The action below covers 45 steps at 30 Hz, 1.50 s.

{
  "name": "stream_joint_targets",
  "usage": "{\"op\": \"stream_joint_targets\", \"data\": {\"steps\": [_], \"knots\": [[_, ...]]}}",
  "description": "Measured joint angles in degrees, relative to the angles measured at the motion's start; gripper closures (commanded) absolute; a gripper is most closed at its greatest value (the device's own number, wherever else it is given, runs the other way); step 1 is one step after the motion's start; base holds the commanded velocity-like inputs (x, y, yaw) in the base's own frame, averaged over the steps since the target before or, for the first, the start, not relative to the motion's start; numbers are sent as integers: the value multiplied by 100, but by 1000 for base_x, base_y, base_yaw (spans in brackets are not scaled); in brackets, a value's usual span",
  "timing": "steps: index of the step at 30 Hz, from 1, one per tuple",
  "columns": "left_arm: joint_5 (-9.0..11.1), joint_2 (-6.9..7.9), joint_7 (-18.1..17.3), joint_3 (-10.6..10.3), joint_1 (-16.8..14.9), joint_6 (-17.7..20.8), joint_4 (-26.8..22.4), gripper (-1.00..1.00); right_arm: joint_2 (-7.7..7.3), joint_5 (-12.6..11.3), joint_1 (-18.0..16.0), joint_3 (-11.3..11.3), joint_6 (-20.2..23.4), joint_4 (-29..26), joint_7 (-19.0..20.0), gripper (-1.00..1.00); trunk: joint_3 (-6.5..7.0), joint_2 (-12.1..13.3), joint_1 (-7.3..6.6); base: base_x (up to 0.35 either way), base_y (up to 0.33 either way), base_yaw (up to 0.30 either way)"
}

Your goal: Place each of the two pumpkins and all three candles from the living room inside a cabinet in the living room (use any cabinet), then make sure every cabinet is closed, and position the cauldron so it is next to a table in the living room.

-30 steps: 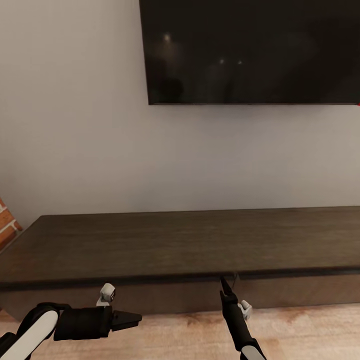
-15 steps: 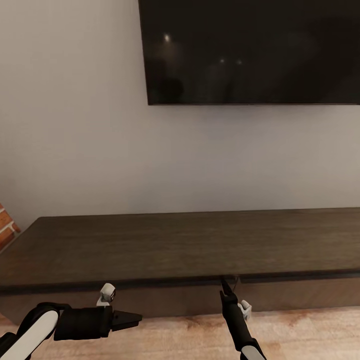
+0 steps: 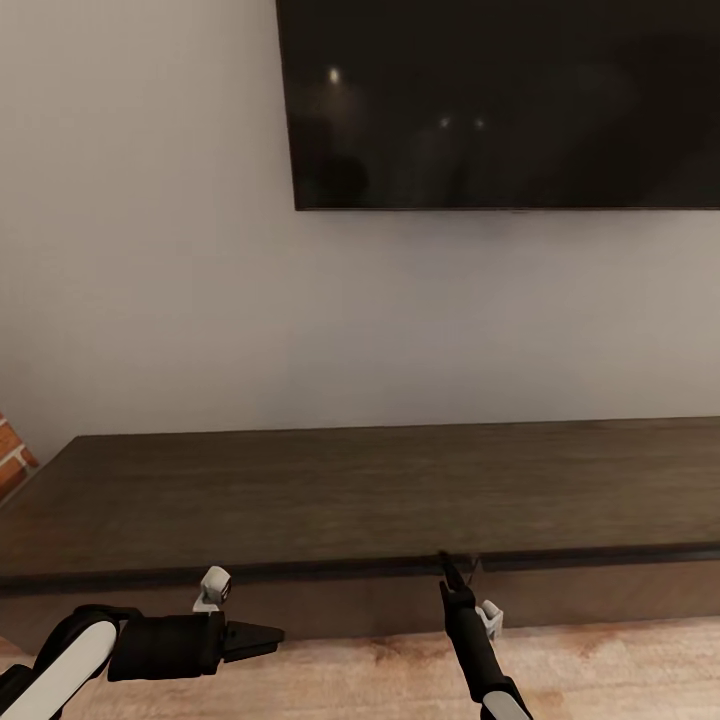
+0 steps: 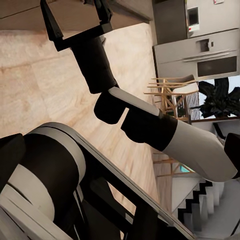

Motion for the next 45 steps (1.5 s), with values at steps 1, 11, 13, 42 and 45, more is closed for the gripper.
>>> {"op": "stream_joint_targets", "data": {"steps": [1,11,13,42,45], "knots": [[0,0,0,0,0,0,0,-100,0,0,0,0,0,0,0,-100,0,0,0,5,0,0],[0,2,2,0,0,-1,0,-100,0,7,0,0,0,0,0,-100,0,0,0,1,0,0],[0,1,2,0,0,-3,0,-100,0,10,0,0,0,-1,0,-100,0,0,0,0,0,0],[0,1,2,-9,0,-1,0,-100,-2,27,3,-10,-33,58,-39,100,-1,1,1,-21,0,0],[0,0,2,-9,0,-1,0,-100,-2,27,3,-10,-33,58,-40,100,-1,1,1,-2,0,0]]}}
